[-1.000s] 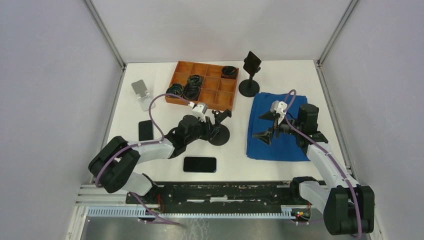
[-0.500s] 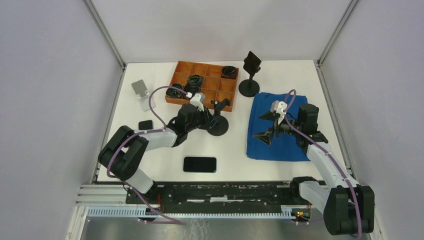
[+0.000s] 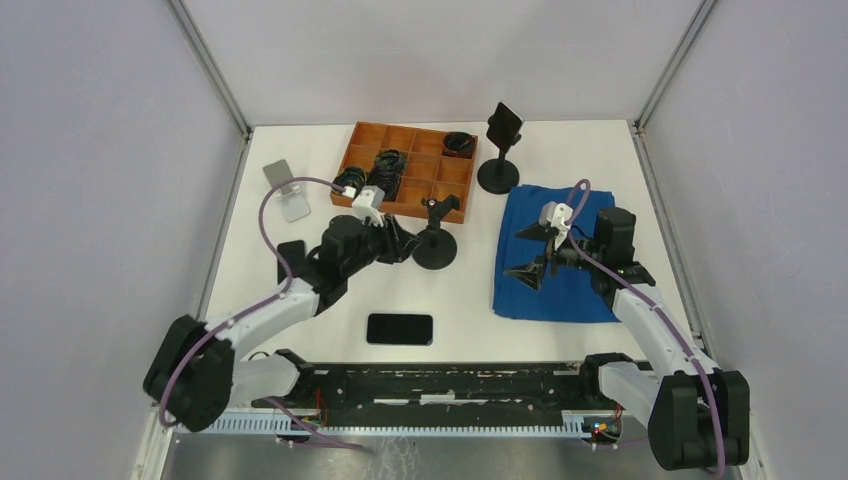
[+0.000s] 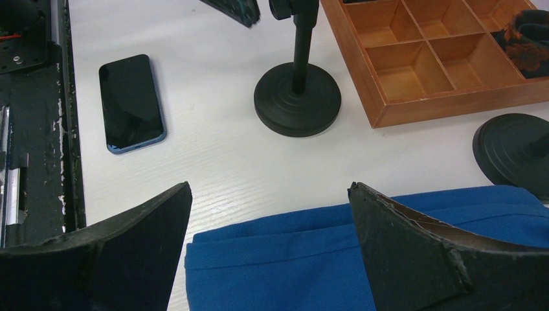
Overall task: Place the phone on the phone stand
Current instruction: Move the phone stand to the center of the board, then pick up the phone at the center of the board.
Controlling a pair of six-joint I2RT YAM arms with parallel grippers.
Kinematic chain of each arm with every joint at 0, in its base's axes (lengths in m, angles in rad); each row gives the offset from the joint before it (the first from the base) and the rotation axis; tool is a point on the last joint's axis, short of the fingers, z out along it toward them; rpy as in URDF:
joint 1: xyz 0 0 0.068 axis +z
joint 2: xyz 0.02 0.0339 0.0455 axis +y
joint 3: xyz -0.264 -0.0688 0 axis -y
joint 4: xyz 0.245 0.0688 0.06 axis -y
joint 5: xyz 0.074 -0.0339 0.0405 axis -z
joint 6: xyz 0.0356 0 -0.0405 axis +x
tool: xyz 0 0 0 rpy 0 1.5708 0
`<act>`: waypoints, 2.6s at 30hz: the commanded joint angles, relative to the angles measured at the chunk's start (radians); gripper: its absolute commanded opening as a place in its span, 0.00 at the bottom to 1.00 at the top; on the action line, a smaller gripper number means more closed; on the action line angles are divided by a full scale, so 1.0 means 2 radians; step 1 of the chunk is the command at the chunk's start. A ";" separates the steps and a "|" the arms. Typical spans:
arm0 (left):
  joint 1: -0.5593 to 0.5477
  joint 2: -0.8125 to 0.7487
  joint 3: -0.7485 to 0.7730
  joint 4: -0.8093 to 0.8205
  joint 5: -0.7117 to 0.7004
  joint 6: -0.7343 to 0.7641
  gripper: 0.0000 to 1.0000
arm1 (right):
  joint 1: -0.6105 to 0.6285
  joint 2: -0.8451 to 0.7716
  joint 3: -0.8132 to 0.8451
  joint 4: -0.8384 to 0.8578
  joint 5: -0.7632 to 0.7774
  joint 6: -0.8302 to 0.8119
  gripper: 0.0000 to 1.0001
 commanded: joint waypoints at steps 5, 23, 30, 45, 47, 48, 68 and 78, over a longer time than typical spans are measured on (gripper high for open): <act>0.002 -0.159 0.022 -0.124 -0.004 0.032 0.66 | 0.007 0.004 0.022 0.003 0.004 -0.011 0.98; -0.199 -0.019 0.238 -0.334 -0.367 -0.077 0.77 | 0.007 0.006 0.021 0.003 0.008 -0.012 0.98; -0.207 0.059 0.308 -0.363 -0.421 -0.091 0.61 | 0.007 0.005 0.022 0.003 0.007 -0.012 0.98; -0.204 0.114 0.354 -0.375 -0.416 0.038 0.33 | 0.007 0.006 0.021 0.002 0.007 -0.013 0.98; -0.200 0.109 0.352 -0.378 -0.404 0.060 0.27 | 0.007 0.006 0.021 0.003 0.007 -0.013 0.98; -0.196 0.103 0.350 -0.379 -0.392 0.071 0.25 | 0.007 0.006 0.021 0.003 0.008 -0.013 0.98; -0.103 0.041 0.330 -0.374 -0.221 0.152 0.59 | 0.008 0.006 0.021 0.002 0.008 -0.014 0.98; -0.094 -0.022 0.337 -0.404 -0.235 0.198 0.65 | 0.012 0.002 0.020 0.003 0.014 -0.021 0.98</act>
